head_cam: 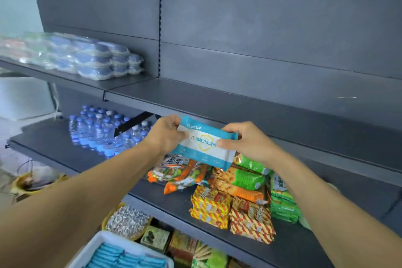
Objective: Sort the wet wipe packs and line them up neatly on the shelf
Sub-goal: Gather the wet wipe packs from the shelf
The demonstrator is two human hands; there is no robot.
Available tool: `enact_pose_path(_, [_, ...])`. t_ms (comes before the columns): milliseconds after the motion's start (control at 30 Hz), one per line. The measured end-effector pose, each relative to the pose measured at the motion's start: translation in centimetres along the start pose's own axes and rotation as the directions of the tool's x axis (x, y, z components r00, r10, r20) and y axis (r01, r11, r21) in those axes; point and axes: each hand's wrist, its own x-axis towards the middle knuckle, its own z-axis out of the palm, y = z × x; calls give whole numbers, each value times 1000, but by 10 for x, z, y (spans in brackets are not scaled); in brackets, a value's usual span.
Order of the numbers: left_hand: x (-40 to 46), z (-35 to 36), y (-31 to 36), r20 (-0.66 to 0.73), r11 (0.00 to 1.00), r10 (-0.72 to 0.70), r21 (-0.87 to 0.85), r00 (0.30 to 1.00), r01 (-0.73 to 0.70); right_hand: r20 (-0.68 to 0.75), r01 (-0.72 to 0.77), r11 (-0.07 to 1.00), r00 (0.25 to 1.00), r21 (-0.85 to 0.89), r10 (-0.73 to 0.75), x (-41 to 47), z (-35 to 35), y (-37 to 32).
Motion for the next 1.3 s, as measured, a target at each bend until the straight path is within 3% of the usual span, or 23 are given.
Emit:
enact_pose_path(267, [-23, -117, -118, 89, 977, -103, 197, 991, 83, 150, -134, 981, 976, -139, 155, -2, 168, -30])
enact_pose_path(400, [-30, -166, -191, 171, 846, -122, 533, 978, 12, 165, -225, 950, 951, -214, 262, -13, 246, -11])
enact_pose_path(500, [-38, -193, -243, 246, 760, -193, 650, 950, -14, 144, -304, 924, 929, -231, 342, -25, 291, 11])
enact_pose_path(767, [-48, -200, -361, 321, 643, -422, 765, 848, 30, 17, -524, 782, 827, -338, 561, -51, 381, 95])
enact_pose_path(967, [-45, -185, -435, 308, 572, -535, 817, 787, 70, 68, -643, 700, 720, -311, 691, -67, 428, 163])
enact_pose_path(1167, [-22, -156, -495, 397, 593, -564, 805, 724, 20, 63, -685, 610, 643, -398, 764, -78, 475, 218])
enact_pose_path(1300, [5, -134, -538, 489, 626, -557, 778, 672, -48, 109, -658, 628, 650, -415, 752, -72, 505, 245])
